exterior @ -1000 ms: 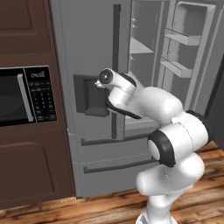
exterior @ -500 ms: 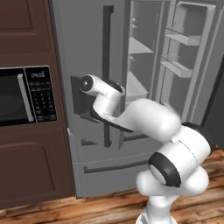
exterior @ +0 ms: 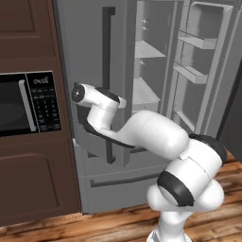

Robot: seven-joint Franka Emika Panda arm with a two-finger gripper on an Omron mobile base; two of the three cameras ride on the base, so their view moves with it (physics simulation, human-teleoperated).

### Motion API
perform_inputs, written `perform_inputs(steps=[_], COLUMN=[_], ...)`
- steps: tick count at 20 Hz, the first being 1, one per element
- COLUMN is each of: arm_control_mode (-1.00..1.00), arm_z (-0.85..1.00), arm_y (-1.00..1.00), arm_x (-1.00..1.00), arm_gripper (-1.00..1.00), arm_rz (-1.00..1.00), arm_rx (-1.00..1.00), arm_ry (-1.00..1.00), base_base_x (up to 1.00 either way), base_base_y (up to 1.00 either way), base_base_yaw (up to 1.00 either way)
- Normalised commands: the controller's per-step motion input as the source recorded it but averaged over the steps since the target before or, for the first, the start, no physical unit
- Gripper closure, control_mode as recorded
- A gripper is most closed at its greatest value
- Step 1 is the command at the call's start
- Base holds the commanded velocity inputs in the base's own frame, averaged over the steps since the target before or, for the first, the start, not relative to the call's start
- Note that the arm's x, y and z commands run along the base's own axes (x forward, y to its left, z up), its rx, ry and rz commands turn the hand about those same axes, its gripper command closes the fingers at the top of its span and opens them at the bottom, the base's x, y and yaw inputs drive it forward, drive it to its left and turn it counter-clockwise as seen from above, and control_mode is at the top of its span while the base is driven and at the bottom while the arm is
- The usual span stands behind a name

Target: Place one of the steaks on the plate and the other in the bowl. Then place the bowl in the fridge.

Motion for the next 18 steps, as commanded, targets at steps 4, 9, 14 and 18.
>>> perform_inputs(steps=[4, 9, 14, 18], arm_control_mode=[-1.00, -1.00, -1.00, -1.00], arm_z=[0.00, 0.00, 0.00, 0.11], arm_y=[0.13, 0.24, 0.42, 0.06], arm_x=[0.00, 0.00, -0.14, -0.65], arm_gripper=[-1.00, -1.00, -1.00, -1.00], arm_rz=[0.00, 0.00, -0.05, -0.10], arm_rx=[0.00, 0.00, -0.04, 0.00], arm_ry=[0.00, 0.00, 0.00, -0.01], base_base_x=[0.00, 0.00, 0.00, 0.00], base_base_y=[0.00, 0.00, 0.00, 0.00], base_base_yaw=[0.00, 0.00, 0.00, 0.00])
